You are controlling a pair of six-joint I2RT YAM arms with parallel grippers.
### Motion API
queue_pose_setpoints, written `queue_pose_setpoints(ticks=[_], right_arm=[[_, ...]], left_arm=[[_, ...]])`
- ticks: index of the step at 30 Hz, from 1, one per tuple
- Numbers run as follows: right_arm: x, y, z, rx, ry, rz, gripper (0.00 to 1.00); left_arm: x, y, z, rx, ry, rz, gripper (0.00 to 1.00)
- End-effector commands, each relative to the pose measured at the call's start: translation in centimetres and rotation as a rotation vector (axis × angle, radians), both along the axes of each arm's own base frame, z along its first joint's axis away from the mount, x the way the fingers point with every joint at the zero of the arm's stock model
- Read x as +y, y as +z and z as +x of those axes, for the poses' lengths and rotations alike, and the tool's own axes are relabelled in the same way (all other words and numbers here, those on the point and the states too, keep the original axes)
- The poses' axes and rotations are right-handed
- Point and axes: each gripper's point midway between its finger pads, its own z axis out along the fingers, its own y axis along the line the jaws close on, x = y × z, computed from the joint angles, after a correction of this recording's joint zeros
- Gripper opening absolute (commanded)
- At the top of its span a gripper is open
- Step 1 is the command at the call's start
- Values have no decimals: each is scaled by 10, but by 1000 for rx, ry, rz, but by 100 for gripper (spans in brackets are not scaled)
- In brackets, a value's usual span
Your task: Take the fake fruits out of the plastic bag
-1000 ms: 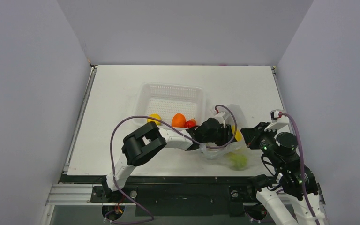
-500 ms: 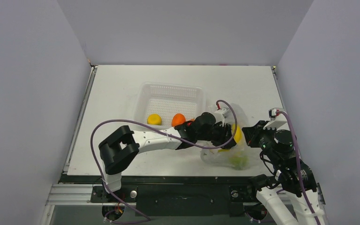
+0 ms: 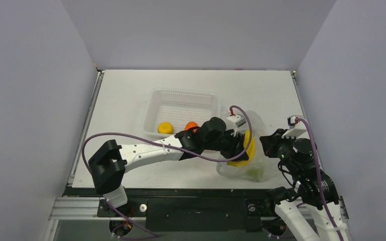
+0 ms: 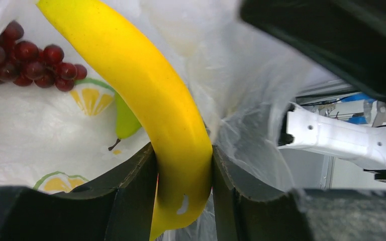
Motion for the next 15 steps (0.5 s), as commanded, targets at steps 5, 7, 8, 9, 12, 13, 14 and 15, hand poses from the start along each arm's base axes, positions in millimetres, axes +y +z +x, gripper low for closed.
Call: queue_pose_setpoints(ticks=[5,7,8,9,12,13,14,15], right_arm=[[6,-2,8,-3,26,-3,0],[7,-1,8,-5,26,-1,0],[7,-1,8,-6,25,0,0],[6,-1,8,-8,25,0,0],[5,1,7,-15,20,-2,0],[5,1,8,-14,19,-2,0],[6,0,8,-12,22,-2,0],[6,0,8,-10,24,-2,0]], left_arm=[[15,100,4,-156,36,-161,0],[18,113,2,-170,35,-188,0],[19,117,1,-175,30,-198,0],[23,128,-4,-187,11,-226,0],[32,154,-17,-237,-50,-304,0],[39,162,-20,-268,-56,-322,0],[44,165,-19,-283,-44,-321,0],[54,171,-19,-315,-35,-320,0]])
